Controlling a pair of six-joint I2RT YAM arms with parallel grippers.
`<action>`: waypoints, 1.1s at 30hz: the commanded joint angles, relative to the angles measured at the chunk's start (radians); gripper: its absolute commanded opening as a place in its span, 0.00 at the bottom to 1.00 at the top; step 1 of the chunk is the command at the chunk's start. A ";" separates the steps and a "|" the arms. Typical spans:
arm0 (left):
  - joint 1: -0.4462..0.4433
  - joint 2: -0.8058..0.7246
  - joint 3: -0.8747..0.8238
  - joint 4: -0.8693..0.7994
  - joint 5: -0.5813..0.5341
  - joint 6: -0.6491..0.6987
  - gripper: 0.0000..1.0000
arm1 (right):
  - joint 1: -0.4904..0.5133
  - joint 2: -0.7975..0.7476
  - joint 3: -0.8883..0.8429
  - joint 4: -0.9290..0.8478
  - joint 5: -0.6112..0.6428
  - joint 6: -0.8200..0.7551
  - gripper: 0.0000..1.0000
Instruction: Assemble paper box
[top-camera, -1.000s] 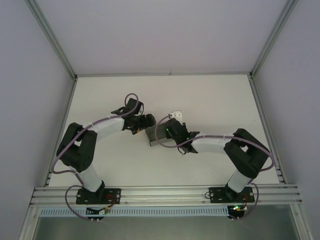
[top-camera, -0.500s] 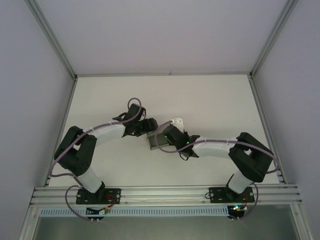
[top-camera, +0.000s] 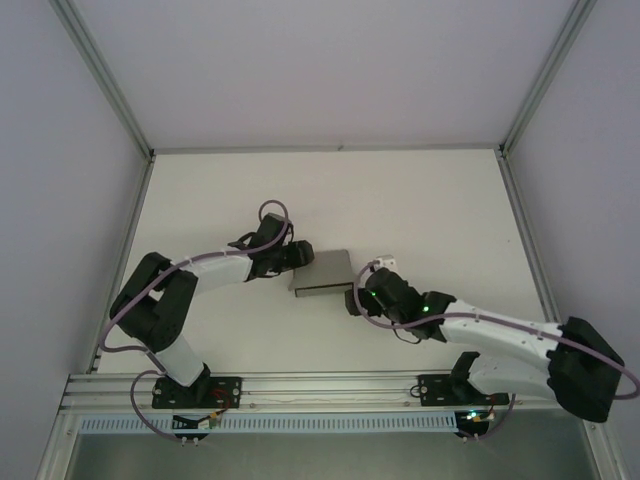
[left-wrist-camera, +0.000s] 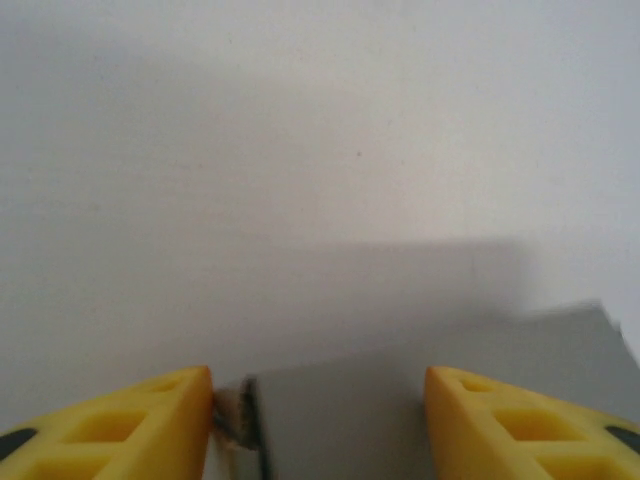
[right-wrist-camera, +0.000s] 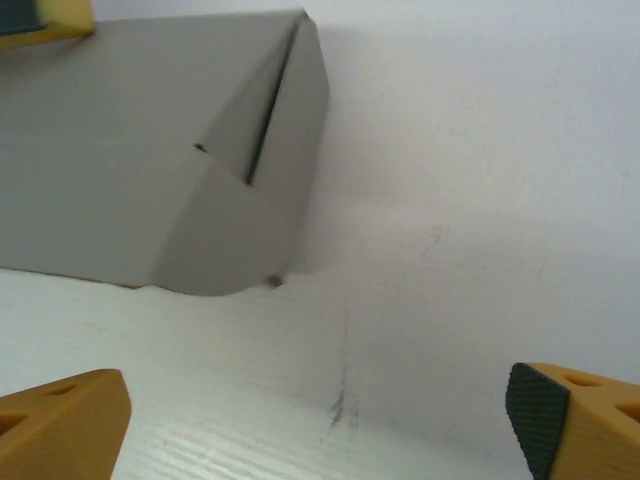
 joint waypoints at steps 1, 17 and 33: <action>-0.003 0.042 -0.052 0.041 0.031 0.020 0.52 | -0.012 -0.059 -0.001 -0.007 -0.039 -0.021 1.00; -0.025 -0.019 -0.175 0.210 -0.034 0.061 0.48 | -0.146 0.060 0.108 0.119 -0.253 -0.026 1.00; -0.033 -0.163 -0.076 -0.021 -0.089 0.076 0.73 | -0.146 0.403 0.115 0.196 -0.211 0.057 0.78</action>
